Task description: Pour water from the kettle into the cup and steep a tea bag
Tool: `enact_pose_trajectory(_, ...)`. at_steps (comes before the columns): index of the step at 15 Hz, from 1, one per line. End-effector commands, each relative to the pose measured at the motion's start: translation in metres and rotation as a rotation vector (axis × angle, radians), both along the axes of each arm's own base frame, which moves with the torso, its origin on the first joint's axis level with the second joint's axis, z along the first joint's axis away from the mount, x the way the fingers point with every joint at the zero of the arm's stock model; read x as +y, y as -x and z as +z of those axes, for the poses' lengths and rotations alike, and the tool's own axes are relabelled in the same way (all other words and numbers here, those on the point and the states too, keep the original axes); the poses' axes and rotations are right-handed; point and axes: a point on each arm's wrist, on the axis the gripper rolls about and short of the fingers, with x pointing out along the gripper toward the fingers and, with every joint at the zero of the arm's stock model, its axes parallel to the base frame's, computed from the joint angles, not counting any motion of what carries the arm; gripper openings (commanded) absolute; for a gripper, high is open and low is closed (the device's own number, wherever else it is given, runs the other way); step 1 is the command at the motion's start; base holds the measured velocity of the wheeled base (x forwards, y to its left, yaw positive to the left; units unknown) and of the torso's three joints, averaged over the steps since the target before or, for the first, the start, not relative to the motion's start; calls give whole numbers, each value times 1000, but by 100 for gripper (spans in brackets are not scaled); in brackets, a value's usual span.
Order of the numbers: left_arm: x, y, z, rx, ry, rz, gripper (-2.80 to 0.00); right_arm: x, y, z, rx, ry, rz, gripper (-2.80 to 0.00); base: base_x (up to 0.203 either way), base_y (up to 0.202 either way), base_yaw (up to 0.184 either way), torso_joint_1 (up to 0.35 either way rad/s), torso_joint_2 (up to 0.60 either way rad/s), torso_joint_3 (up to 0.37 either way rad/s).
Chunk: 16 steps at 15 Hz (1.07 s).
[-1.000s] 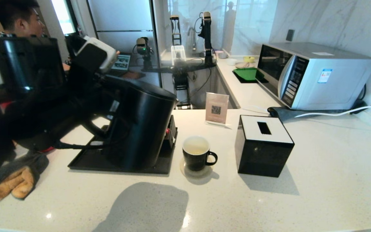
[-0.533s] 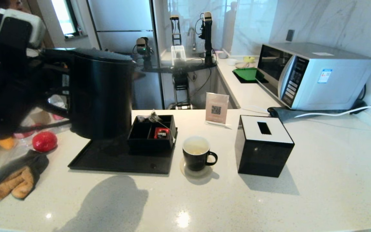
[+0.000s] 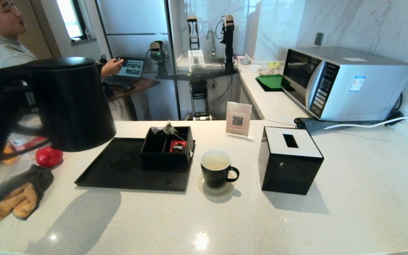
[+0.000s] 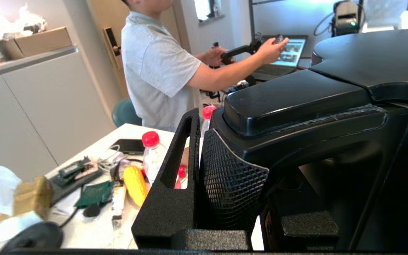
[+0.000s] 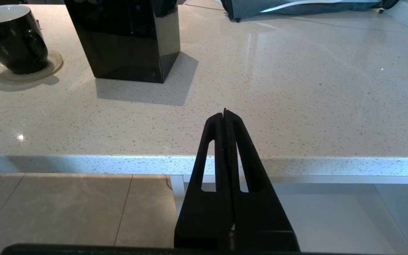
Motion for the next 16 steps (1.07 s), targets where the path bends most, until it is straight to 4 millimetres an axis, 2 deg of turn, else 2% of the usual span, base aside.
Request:
enact_pose_trajectory(1,16,-19,-26,10,4,28,-280,0,0,0,1,1,0,-280,0,0,0,0,0,0)
enact_pose_trajectory(5,26,-46,-71,-18,32,22,-280,0,0,0,2,1,0,-280,0,0,0,0,0,0)
enact_pose_trajectory(8,28,-61,-104,36,58,12,-280,0,0,0,2,1,0,-280,0,0,0,0,0,0)
enact_pose_trajectory(13,30,-89,-131,90,71,-9,-280,0,0,0,2,1,0,-280,0,0,0,0,0,0)
enact_pose_trajectory(16,32,-109,-140,79,72,-31,-280,0,0,0,1,1,0,-280,0,0,0,0,0,0)
